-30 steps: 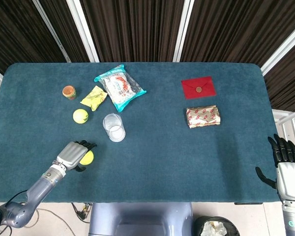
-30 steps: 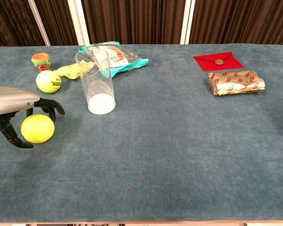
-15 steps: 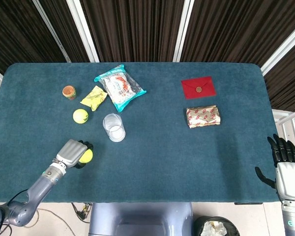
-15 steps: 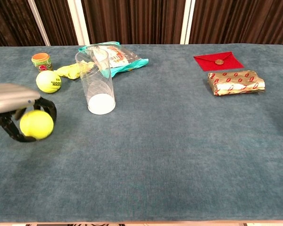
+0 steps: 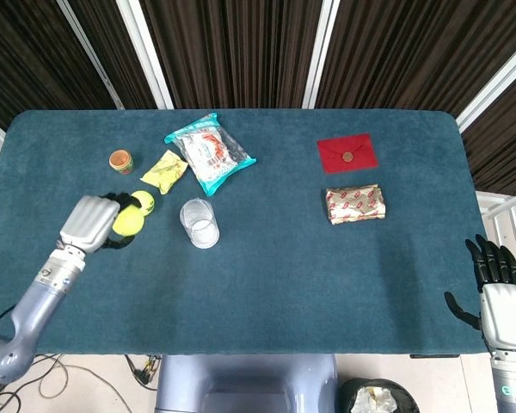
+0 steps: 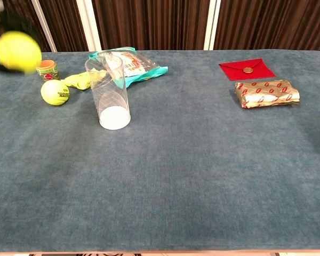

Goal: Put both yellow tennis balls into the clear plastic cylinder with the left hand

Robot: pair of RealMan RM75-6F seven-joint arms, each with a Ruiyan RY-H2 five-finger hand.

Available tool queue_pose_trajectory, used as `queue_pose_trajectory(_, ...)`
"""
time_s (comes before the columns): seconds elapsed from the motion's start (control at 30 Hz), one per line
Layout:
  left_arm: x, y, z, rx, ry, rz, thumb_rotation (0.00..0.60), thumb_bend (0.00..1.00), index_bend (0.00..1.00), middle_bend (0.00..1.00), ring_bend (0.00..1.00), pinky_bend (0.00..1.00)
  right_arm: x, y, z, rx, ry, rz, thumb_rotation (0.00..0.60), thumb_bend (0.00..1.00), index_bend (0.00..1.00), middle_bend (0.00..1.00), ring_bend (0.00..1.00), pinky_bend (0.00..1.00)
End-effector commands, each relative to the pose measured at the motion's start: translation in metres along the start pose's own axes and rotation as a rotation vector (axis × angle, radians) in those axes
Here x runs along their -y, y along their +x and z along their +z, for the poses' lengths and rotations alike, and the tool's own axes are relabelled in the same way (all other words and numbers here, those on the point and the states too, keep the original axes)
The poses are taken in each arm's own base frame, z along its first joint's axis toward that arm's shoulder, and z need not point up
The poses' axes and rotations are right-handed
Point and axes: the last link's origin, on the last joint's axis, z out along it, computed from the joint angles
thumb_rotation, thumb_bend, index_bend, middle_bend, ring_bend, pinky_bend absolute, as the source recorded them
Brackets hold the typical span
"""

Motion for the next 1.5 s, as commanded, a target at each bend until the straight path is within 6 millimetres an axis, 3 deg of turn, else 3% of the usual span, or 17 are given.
queue_pose_trajectory(0.03, -0.017, 0.031, 0.013, -0.031, -0.034, -0.032, 0.6, 0.34, 0.4, 0.42, 0.34, 0.53, 0.0, -0.001, 0.0, 0.003, 0.001, -0.001, 0.6, 0.34, 0.0, 0.02, 0.02, 0.0)
queue_pose_trajectory(0.3, -0.062, 0.049, 0.049, -0.018, -0.071, 0.089, 0.6, 0.33, 0.39, 0.42, 0.33, 0.53, 0.002, -0.003, 0.001, 0.007, 0.006, -0.003, 0.6, 0.34, 0.0, 0.02, 0.02, 0.0)
queue_pose_trajectory(0.63, -0.108, 0.032, 0.072, 0.038, -0.091, 0.174, 0.6, 0.31, 0.4, 0.42, 0.33, 0.53, -0.001, -0.001, 0.001, -0.001, -0.001, 0.002, 0.6, 0.34, 0.0, 0.02, 0.02, 0.0)
queue_pose_trajectory(0.97, -0.11, 0.007, 0.072, 0.101, -0.084, 0.191, 0.6, 0.29, 0.4, 0.41, 0.33, 0.53, -0.002, 0.0, 0.002, -0.005, -0.005, 0.008, 0.6, 0.34, 0.0, 0.02, 0.02, 0.0)
queue_pose_trajectory(1.07, -0.11, 0.004, 0.073, 0.103, -0.09, 0.193, 0.6, 0.23, 0.38, 0.38, 0.31, 0.51, -0.002, 0.0, 0.002, -0.005, -0.007, 0.006, 0.6, 0.34, 0.0, 0.02, 0.02, 0.0)
queue_pose_trajectory(1.13, -0.111, 0.003, 0.074, 0.106, -0.09, 0.2, 0.6, 0.13, 0.34, 0.31, 0.26, 0.48, -0.002, 0.0, 0.002, -0.006, -0.008, 0.006, 0.6, 0.34, 0.0, 0.02, 0.02, 0.0)
queue_pose_trajectory(1.3, -0.116, 0.005, 0.073, 0.113, -0.099, 0.194, 0.6, 0.02, 0.26, 0.19, 0.16, 0.41, -0.002, -0.001, 0.002, -0.004, -0.011, 0.005, 0.6, 0.34, 0.0, 0.02, 0.02, 0.0)
queue_pose_trajectory(1.5, -0.115, 0.018, 0.068, 0.094, -0.101, 0.191, 0.6, 0.01, 0.25, 0.16, 0.14, 0.39, -0.002, 0.0, 0.002, -0.007, -0.01, 0.009, 0.6, 0.34, 0.0, 0.02, 0.02, 0.0)
